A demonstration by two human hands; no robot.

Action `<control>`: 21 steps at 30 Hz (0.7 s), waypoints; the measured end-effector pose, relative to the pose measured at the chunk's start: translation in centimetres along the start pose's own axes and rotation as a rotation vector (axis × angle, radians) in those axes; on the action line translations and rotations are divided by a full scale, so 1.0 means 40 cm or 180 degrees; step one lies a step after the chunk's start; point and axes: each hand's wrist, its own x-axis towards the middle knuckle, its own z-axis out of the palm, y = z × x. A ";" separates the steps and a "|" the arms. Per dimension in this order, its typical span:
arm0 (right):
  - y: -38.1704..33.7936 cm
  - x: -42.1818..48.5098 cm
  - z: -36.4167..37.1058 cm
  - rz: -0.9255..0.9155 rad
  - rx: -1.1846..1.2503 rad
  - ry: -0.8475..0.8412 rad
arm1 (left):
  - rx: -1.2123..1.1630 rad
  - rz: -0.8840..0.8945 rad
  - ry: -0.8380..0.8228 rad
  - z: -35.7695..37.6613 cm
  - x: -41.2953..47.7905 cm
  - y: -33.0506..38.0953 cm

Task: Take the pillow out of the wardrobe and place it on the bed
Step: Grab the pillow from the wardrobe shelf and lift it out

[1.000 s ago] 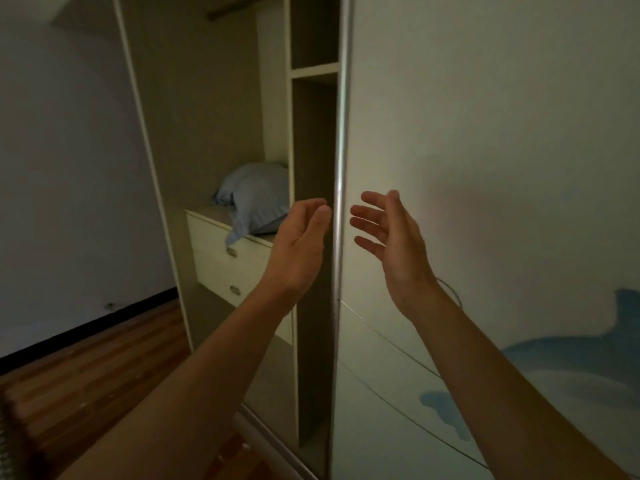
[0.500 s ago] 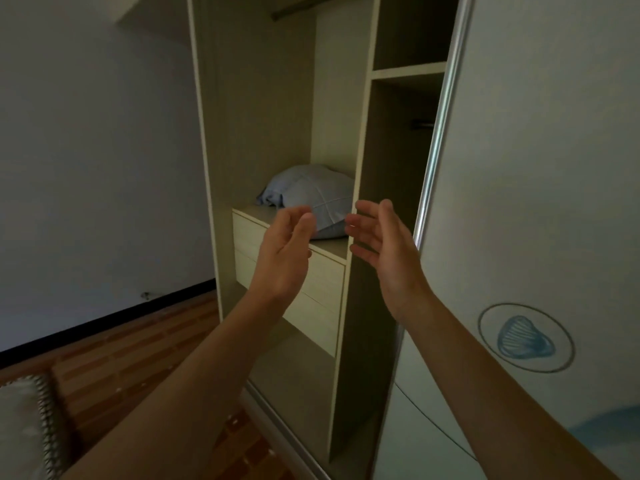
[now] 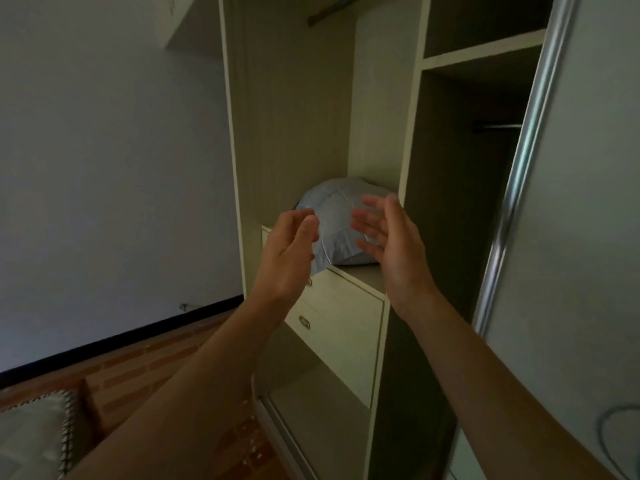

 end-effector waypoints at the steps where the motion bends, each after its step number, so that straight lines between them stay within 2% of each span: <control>1: 0.014 0.032 -0.003 0.0008 0.0013 -0.0001 | 0.0004 -0.0003 0.0004 0.016 0.025 -0.012; 8: 0.099 0.208 0.001 0.0161 0.0103 -0.0087 | 0.0147 0.0017 0.0086 0.050 0.171 -0.086; 21: 0.282 0.437 0.151 0.0273 -0.0002 0.0211 | -0.0018 -0.0064 -0.0017 -0.067 0.442 -0.299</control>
